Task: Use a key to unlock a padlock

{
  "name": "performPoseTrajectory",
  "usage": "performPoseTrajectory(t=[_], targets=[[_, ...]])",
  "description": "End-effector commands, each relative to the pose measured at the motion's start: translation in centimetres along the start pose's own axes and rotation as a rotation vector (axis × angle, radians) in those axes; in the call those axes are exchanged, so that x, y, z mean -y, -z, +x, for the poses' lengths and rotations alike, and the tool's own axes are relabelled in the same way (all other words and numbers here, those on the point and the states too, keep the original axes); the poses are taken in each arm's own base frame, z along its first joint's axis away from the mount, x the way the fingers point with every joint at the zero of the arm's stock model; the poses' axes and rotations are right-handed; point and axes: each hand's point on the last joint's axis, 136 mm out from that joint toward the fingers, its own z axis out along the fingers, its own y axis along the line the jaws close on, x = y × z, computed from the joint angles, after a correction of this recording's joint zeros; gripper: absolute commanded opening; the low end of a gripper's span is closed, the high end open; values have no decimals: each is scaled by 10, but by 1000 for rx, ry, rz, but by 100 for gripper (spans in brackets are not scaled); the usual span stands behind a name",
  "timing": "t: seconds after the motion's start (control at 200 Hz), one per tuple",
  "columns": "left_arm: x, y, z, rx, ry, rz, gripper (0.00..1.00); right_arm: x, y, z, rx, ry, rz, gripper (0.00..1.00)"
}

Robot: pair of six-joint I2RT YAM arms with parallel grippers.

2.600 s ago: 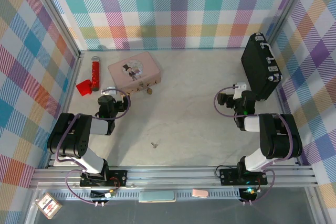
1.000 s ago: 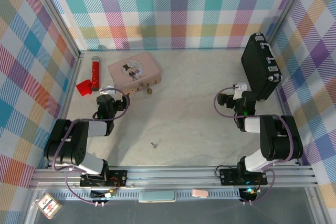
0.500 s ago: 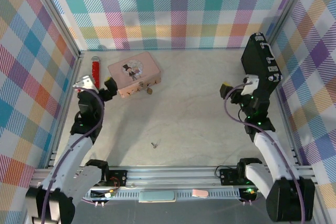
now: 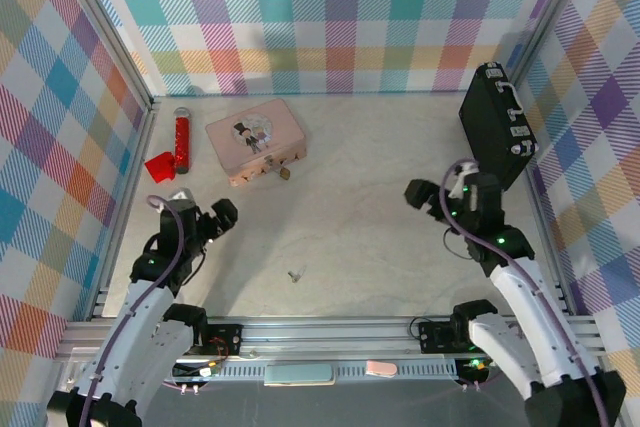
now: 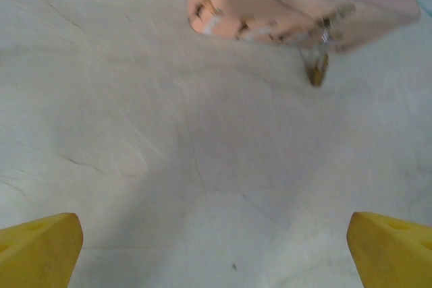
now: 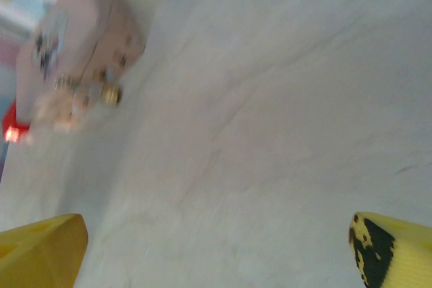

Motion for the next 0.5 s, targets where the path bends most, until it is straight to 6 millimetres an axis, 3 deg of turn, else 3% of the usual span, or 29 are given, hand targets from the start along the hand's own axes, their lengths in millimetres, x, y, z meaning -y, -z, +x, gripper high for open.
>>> performPoseTrajectory(t=[0.0, 0.14, 0.27, 0.495], targets=[[19, 1, 12, -44, -73, 99, 100, -21, -12, 24, -97, -13, 1, 97], [22, -6, 23, -48, -103, 142, 100, -54, -41, 71, -279, 51, 16, 90], [33, 0, 21, -17, -132, 211, 100, -87, -63, 117, -413, 118, 10, 85], [19, 15, 13, 91, -106, 183, 100, -124, -87, 174, -589, 222, 36, 74]])
